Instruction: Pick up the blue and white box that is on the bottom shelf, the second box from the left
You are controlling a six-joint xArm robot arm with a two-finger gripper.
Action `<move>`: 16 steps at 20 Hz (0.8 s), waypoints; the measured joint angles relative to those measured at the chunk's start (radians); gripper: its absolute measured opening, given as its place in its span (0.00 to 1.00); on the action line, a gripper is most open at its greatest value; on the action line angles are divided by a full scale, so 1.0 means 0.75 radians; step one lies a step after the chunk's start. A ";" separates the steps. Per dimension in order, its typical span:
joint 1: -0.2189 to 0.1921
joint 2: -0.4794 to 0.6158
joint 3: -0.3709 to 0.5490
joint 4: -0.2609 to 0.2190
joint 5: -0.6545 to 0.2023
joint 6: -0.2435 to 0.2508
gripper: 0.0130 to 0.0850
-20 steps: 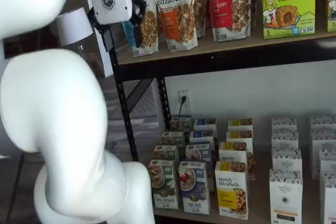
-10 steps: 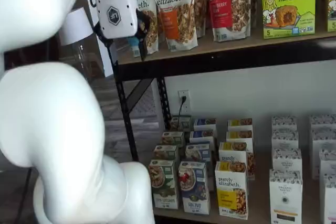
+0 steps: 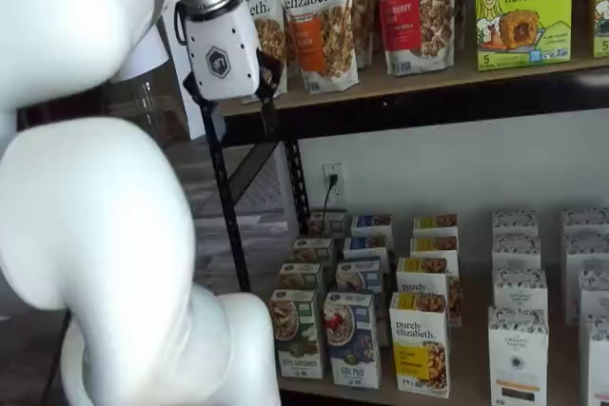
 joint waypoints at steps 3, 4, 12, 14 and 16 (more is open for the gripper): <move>-0.003 -0.001 0.061 0.004 -0.062 -0.003 1.00; -0.004 -0.002 0.080 0.006 -0.081 -0.004 1.00; -0.030 -0.014 0.238 0.037 -0.245 -0.034 1.00; -0.038 -0.017 0.278 0.044 -0.291 -0.045 1.00; -0.049 -0.016 0.318 0.053 -0.337 -0.059 1.00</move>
